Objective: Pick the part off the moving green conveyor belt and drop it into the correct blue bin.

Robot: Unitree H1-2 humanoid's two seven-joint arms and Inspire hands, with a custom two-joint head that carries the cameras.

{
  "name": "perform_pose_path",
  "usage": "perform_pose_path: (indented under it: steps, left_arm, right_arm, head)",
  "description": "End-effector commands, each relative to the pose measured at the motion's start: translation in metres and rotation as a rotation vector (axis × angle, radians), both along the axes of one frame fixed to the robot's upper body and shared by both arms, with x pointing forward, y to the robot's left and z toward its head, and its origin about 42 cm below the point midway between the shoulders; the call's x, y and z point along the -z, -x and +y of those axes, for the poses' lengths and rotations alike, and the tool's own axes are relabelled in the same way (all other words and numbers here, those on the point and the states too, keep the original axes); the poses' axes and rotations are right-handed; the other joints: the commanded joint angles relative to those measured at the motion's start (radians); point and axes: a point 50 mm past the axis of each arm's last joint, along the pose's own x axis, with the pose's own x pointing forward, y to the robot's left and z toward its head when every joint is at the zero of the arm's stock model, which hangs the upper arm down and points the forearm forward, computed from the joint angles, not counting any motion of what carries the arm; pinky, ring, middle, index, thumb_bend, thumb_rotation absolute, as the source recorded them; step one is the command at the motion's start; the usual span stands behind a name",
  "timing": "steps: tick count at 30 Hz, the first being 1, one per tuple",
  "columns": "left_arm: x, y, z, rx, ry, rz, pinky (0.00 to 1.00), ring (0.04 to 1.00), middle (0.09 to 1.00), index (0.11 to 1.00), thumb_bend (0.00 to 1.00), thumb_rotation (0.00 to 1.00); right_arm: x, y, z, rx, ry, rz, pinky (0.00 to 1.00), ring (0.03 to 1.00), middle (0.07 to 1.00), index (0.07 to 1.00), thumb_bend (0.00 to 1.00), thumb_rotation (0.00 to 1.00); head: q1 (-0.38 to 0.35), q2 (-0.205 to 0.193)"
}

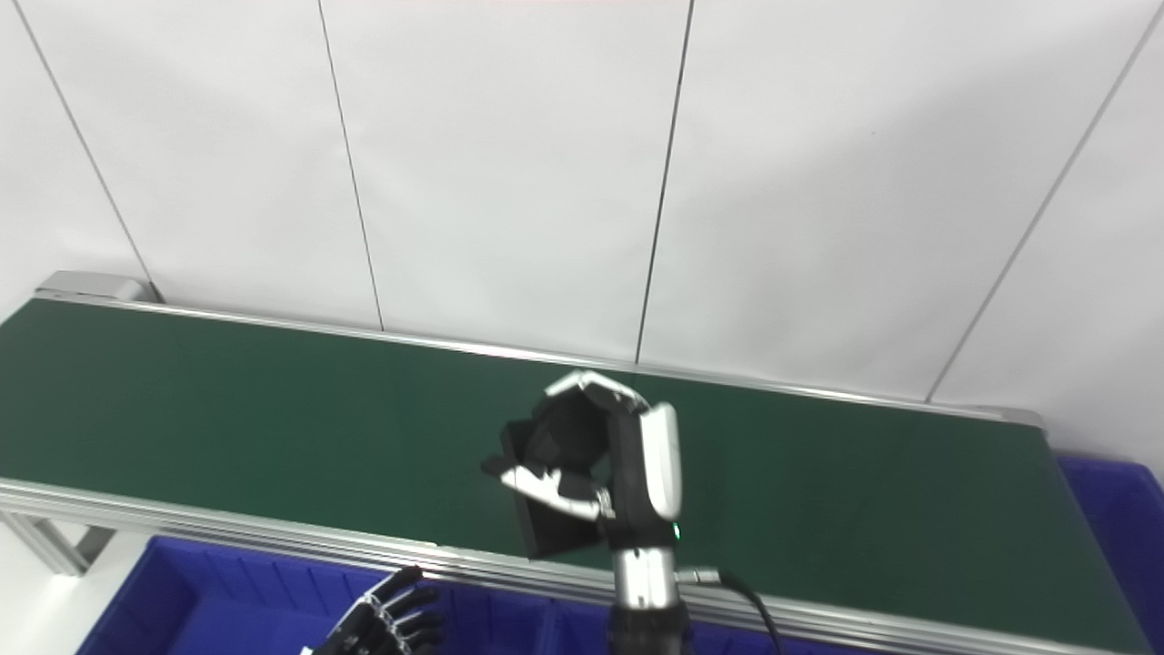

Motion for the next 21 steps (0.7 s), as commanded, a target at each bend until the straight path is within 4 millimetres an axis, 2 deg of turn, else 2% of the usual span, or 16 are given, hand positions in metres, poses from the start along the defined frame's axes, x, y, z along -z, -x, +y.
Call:
perform_pose_path:
  steps: [1, 8, 14, 21]
  left_arm:
    - [-0.013, -0.007, 0.003, 0.017, 0.006, -0.053, 0.66, 0.669, 0.735, 0.79, 0.52, 0.0]
    - [-0.02, -0.009, 0.011, 0.041, 0.007, -0.04, 0.67, 0.676, 0.737, 0.777, 0.53, 0.0]
    - [-0.025, -0.009, 0.018, 0.053, 0.017, -0.028, 0.68, 0.681, 0.735, 0.775, 0.52, 0.0]
    - [-0.027, -0.01, 0.025, 0.051, 0.034, -0.02, 0.67, 0.673, 0.727, 0.771, 0.51, 0.0]
  right_arm:
    - [-0.001, 0.01, -0.013, 0.03, 0.003, 0.006, 0.07, 0.444, 0.142, 0.122, 0.51, 0.0]
    - [0.04, 0.055, -0.052, 0.137, -0.014, 0.172, 0.08, 0.444, 0.147, 0.121, 0.51, 0.0]
    - [0.069, 0.094, -0.081, 0.21, -0.068, 0.303, 0.08, 0.444, 0.147, 0.125, 0.51, 0.0]
    - [0.097, 0.117, -0.103, 0.319, -0.087, 0.41, 0.07, 0.444, 0.141, 0.127, 0.51, 0.0]
  head:
    - [-0.013, 0.01]
    - [-0.083, 0.061]
    - [-0.111, 0.1]
    - [-0.141, 0.124]
